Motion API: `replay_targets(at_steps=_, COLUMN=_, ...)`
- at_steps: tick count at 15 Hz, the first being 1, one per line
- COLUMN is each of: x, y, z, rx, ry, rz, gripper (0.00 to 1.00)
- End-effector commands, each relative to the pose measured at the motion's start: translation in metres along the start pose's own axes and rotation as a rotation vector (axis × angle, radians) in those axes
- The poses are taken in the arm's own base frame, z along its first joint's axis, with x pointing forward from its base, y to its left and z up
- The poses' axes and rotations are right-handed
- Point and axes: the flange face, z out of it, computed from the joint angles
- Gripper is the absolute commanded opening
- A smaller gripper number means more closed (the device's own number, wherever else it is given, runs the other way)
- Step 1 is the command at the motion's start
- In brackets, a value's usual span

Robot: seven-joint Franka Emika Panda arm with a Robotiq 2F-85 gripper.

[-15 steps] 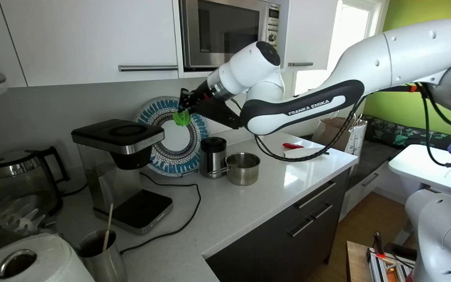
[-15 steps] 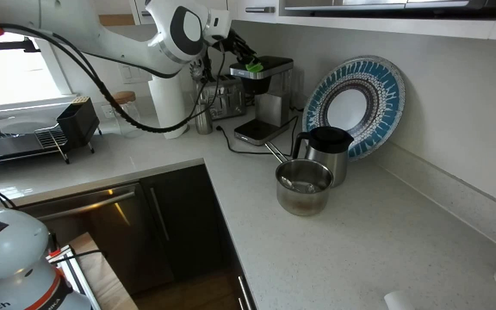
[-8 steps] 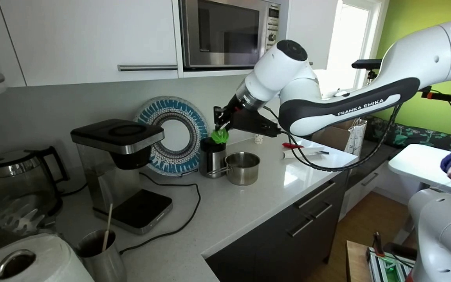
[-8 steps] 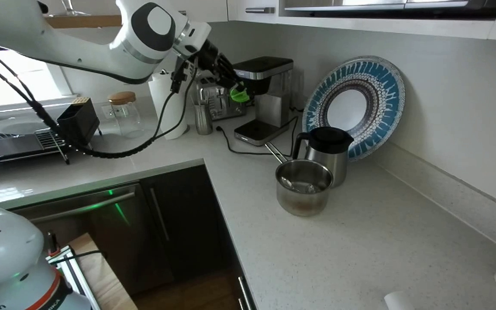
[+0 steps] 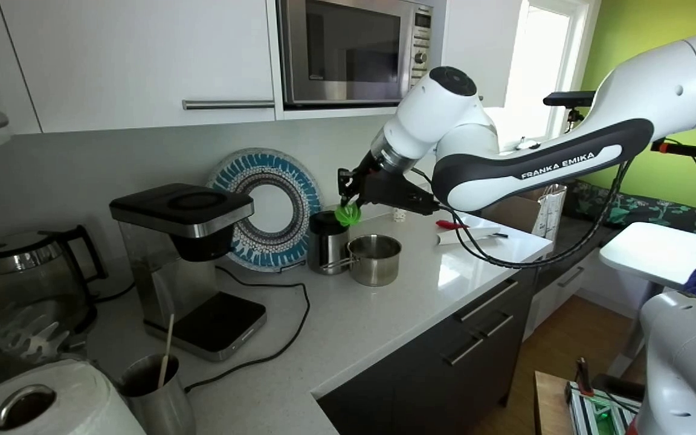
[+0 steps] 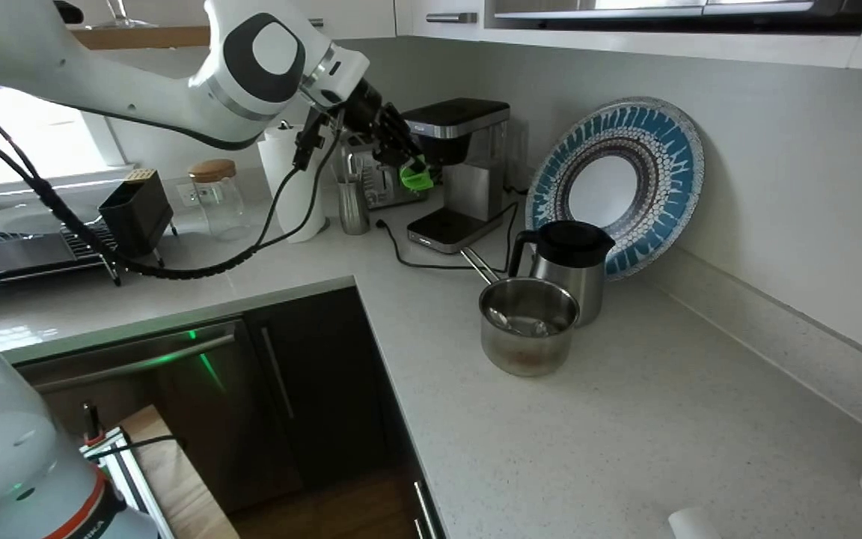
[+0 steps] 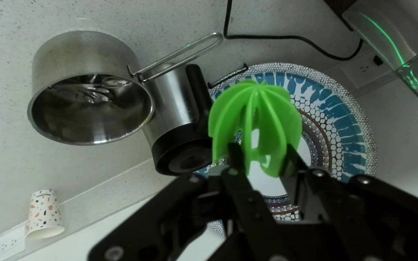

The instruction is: Remove the green object from on top of the coffee machine and put it in the pot on the right

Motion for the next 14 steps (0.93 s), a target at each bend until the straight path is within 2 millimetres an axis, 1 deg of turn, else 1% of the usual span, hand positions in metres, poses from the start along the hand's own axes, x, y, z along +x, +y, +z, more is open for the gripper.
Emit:
replay_targets(at_steps=1, x=0.026, y=0.024, z=0.025, rx=-0.006, ry=0.066, rz=0.061, gripper=0.07)
replay_targets(at_steps=4, x=0.061, y=0.069, z=0.058, rx=-0.017, ry=0.102, rz=0.146, gripper=0.07)
replay_targets(at_steps=6, x=0.075, y=0.094, z=0.080, rx=-0.038, ry=0.109, rz=0.190, gripper=0.07)
replay_targets(at_steps=7, x=0.078, y=0.105, z=0.093, rx=-0.054, ry=0.100, rz=0.204, gripper=0.07)
replay_targets(at_steps=8, x=0.078, y=0.115, z=0.104, rx=-0.077, ry=0.088, rz=0.220, gripper=0.07)
replay_targets(at_steps=11, x=0.063, y=0.141, z=0.139, rx=-0.191, ry=0.022, rz=0.243, gripper=0.07)
replay_targets(at_steps=12, x=0.058, y=0.150, z=0.150, rx=-0.211, ry=0.009, rz=0.252, gripper=0.07)
replay_targets(at_steps=14, x=0.054, y=0.162, z=0.173, rx=-0.220, ry=-0.006, rz=0.279, gripper=0.07)
